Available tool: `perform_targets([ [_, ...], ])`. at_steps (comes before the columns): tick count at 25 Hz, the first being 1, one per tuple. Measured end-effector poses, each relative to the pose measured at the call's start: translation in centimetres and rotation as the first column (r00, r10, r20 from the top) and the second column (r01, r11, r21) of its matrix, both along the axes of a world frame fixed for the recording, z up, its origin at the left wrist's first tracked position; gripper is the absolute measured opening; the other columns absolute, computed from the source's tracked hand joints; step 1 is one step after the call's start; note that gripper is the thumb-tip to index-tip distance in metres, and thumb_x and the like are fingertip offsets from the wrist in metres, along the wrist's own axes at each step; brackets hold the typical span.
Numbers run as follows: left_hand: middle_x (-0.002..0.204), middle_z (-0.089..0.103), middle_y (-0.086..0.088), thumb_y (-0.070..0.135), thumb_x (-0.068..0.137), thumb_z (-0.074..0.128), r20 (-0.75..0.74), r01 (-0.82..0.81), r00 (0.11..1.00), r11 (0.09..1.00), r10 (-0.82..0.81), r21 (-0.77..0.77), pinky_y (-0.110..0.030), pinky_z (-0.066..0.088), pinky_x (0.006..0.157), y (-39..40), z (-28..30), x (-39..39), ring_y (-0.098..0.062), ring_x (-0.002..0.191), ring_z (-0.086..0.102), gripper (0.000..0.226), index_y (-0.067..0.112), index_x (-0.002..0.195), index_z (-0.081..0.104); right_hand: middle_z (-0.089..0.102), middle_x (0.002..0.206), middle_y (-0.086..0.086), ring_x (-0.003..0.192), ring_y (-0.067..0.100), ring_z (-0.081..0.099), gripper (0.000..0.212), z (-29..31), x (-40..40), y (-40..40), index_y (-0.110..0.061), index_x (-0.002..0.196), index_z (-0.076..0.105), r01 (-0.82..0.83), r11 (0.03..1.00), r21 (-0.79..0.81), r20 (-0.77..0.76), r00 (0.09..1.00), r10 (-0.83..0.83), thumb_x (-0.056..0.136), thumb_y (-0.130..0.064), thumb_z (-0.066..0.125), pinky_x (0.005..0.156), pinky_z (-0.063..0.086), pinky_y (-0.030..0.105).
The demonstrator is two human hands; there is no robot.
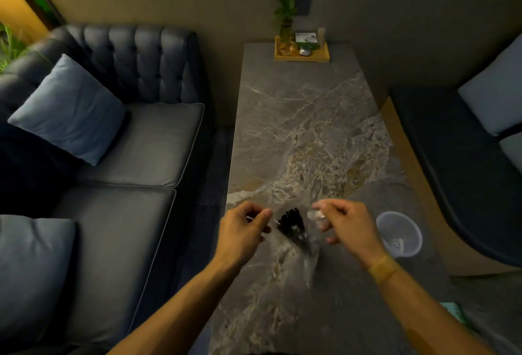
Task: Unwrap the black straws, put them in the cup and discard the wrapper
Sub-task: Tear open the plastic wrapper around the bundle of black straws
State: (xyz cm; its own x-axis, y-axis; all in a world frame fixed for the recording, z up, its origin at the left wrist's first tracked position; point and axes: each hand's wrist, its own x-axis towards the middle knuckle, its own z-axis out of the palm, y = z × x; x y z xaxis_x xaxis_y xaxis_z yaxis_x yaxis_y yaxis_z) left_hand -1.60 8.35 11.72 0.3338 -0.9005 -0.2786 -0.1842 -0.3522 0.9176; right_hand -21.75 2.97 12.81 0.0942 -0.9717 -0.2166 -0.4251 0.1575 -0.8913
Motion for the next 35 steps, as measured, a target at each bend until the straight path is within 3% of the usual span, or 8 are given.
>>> perform_targets([
  [3,0.065,0.07,0.006,0.027,0.089,0.068,0.247,0.081,0.966,0.997,-0.074,-0.018,-0.031,0.06,0.059,-0.3,-0.4,1.7,-0.006,0.064,0.069,0.014,0.027,0.074,0.068,0.072,0.081,0.004,0.069,0.028,0.067,0.014,0.1,-1.4,0.2,-0.016,0.088,0.073,-0.272,0.862,-0.427,-0.542,0.84,-0.004,0.092,-0.022,0.061,0.052,0.047,0.036],
  [5,0.07,0.069,0.007,0.03,0.09,0.066,0.372,0.139,0.921,0.99,-0.117,-0.032,-0.038,0.059,0.064,-0.6,-0.3,1.9,-0.008,0.068,0.067,0.012,0.027,0.078,0.066,0.073,0.084,0.004,0.069,0.031,0.068,0.009,0.3,-1.4,0.6,-0.018,0.089,0.072,-0.372,0.808,-0.457,-0.645,0.764,-0.013,0.09,-0.022,0.064,0.048,0.046,0.034],
  [12,0.075,0.069,0.004,0.032,0.089,0.065,0.082,0.132,0.988,0.991,-0.129,-0.038,-0.021,0.057,0.054,-1.1,1.1,1.0,-0.007,0.069,0.068,0.014,0.029,0.076,0.067,0.063,0.105,-0.006,0.092,0.016,0.062,0.025,2.9,-1.9,0.2,-0.028,0.11,0.066,-0.313,0.869,-0.384,-0.592,0.805,0.029,0.09,-0.04,0.06,0.063,0.049,0.031],
  [15,0.077,0.07,0.001,0.029,0.09,0.065,0.021,0.112,0.994,0.991,-0.111,-0.071,-0.025,0.061,0.056,-1.2,2.1,-1.1,-0.009,0.07,0.07,0.011,0.024,0.081,0.068,0.062,0.078,-0.005,0.076,0.015,0.056,0.039,4.6,0.3,1.2,-0.024,0.074,0.064,-0.358,0.78,-0.513,-0.582,0.813,-0.01,0.092,-0.053,0.045,0.056,0.043,0.028],
  [19,0.07,0.071,-0.001,0.022,0.09,0.067,0.037,0.084,0.996,0.973,-0.078,-0.214,-0.026,0.059,0.056,-0.9,2.9,-3.4,-0.011,0.062,0.069,0.012,0.015,0.081,0.07,0.069,0.066,0.008,0.065,0.025,0.063,0.072,4.9,3.1,0.3,-0.012,0.064,0.064,-0.329,0.94,-0.085,-0.57,0.79,0.225,0.092,-0.066,0.025,0.058,0.05,0.038],
  [26,0.08,0.073,0.009,0.023,0.09,0.066,-0.046,0.226,0.966,0.921,-0.253,-0.318,-0.017,0.053,0.061,0.2,2.3,-4.0,-0.002,0.072,0.069,0.012,0.03,0.084,0.073,0.071,0.064,0.001,0.064,0.018,0.066,0.024,5.4,2.9,-1.2,-0.019,0.068,0.07,-0.211,0.969,-0.126,-0.381,0.912,0.149,0.082,-0.037,0.063,0.063,0.055,0.046],
  [31,0.086,0.066,-0.004,0.024,0.094,0.057,-0.278,-0.094,0.954,0.991,0.117,0.094,-0.024,0.051,0.061,0.5,-2.8,0.4,-0.012,0.074,0.061,0.012,0.024,0.094,0.07,0.07,0.071,-0.003,0.069,0.018,0.065,0.022,8.2,1.4,-1.7,-0.021,0.075,0.067,-0.354,0.91,-0.215,-0.398,0.883,0.249,0.085,-0.038,0.059,0.068,0.055,0.048],
  [35,0.121,0.058,-0.003,0.021,0.097,0.057,-0.354,0.024,0.932,0.961,0.079,0.277,-0.034,0.051,0.08,0.9,-6.9,1.5,-0.019,0.104,0.058,0.037,0.022,0.133,0.052,0.069,0.075,-0.004,0.073,0.011,0.064,0.018,11.4,0.1,-2.4,-0.022,0.076,0.068,-0.351,0.891,-0.287,-0.329,0.91,0.252,0.086,-0.033,0.058,0.072,0.053,0.04],
])
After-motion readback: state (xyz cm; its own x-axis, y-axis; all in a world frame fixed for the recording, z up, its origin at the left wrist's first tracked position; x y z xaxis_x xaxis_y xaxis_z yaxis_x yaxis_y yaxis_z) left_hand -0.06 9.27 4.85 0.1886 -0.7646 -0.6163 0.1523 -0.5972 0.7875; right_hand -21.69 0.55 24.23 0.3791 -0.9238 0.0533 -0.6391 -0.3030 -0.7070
